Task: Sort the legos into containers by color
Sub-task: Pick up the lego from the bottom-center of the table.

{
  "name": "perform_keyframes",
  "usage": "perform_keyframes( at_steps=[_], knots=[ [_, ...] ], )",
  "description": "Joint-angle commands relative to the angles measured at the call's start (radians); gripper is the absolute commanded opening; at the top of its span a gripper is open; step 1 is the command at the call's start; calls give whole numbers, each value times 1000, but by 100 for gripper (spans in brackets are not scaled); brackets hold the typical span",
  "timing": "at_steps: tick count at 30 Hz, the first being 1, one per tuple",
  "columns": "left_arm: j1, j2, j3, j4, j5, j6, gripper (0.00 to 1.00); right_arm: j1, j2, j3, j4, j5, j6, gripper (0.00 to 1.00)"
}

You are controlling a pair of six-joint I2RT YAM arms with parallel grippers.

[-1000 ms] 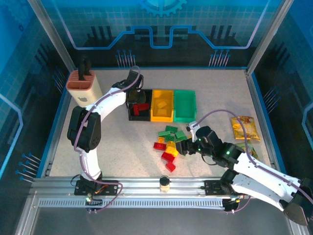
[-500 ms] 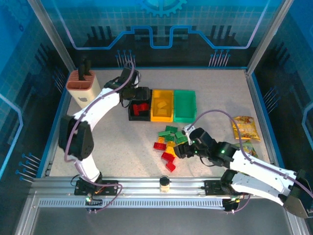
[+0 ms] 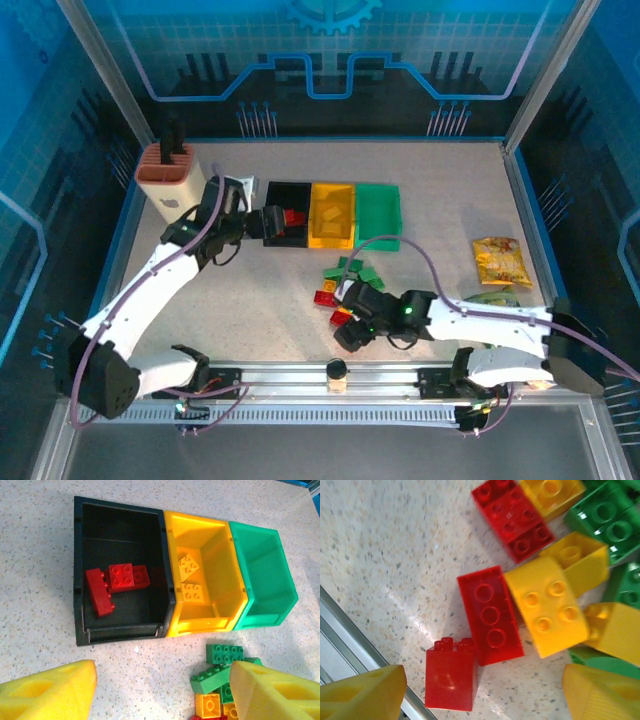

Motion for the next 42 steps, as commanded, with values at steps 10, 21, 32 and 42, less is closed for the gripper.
perform_keyframes(
  at_steps=[10,21,32,42],
  knots=[
    [-2,-173,-148,-32,-46,-8,70,126,290,124,-102,130,193,49],
    [-2,-226,-167,-57,-64,0,70,147,292,230,-110,182,164,24],
    [-3,-355,-227,-129,-19,-82,71,-44,306,492,-46,80,-72,23],
    [-12,-575,-240,-301,58,-149,72,-265,686,981,-97,-119,-223,25]
  ],
)
